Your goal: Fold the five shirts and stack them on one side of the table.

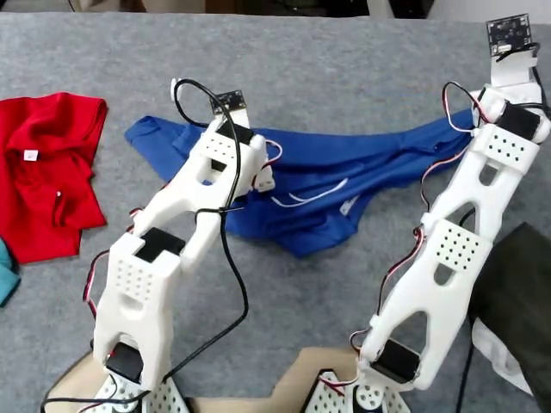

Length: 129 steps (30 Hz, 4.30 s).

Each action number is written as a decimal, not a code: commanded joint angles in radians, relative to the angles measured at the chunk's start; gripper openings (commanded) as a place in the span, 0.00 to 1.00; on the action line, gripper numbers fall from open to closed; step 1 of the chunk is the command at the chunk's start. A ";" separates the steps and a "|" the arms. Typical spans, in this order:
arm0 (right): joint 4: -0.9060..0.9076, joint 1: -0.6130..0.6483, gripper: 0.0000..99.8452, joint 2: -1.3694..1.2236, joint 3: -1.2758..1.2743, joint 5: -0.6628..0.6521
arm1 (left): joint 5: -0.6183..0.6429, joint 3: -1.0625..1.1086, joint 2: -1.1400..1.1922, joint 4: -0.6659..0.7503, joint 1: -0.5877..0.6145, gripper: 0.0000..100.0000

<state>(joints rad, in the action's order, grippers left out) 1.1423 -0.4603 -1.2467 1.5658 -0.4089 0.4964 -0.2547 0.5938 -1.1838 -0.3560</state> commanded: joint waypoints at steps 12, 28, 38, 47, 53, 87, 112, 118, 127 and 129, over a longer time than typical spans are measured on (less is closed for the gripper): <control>0.000 0.012 0.01 0.008 0.056 -0.011 | 0.011 -0.138 0.015 0.015 0.009 0.02; 0.115 0.074 0.01 0.035 0.102 -0.054 | 0.011 -0.635 0.025 -0.095 0.054 0.02; 0.115 0.073 0.01 0.035 0.102 -0.054 | 0.015 -0.545 0.016 -0.060 0.098 0.02; 0.158 0.070 0.01 0.125 0.102 -0.051 | -0.006 -1.031 0.024 -0.048 0.170 0.02; 0.222 0.074 0.01 0.352 0.101 -0.011 | -0.018 -1.287 0.015 -0.064 0.204 0.02; 0.265 0.068 0.01 1.517 0.090 -0.120 | -0.213 -1.028 -0.951 -0.575 0.436 0.02; -0.126 0.269 0.01 1.544 -0.816 -0.172 | -0.293 0.572 -1.136 0.503 0.508 0.02; -0.140 0.381 0.01 1.544 -1.236 -0.180 | -0.374 0.755 -1.098 0.614 0.431 0.02; 0.098 0.565 0.10 1.544 -1.537 -0.132 | -0.339 0.787 -0.903 0.651 0.549 0.02; 0.158 0.598 0.10 1.544 -1.554 -0.129 | -0.302 0.793 -0.901 0.649 0.580 0.02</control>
<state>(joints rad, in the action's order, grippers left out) 1.2344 0.0890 0.2831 0.0253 -0.5531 0.1527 0.5432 -0.3053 -0.5562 0.1826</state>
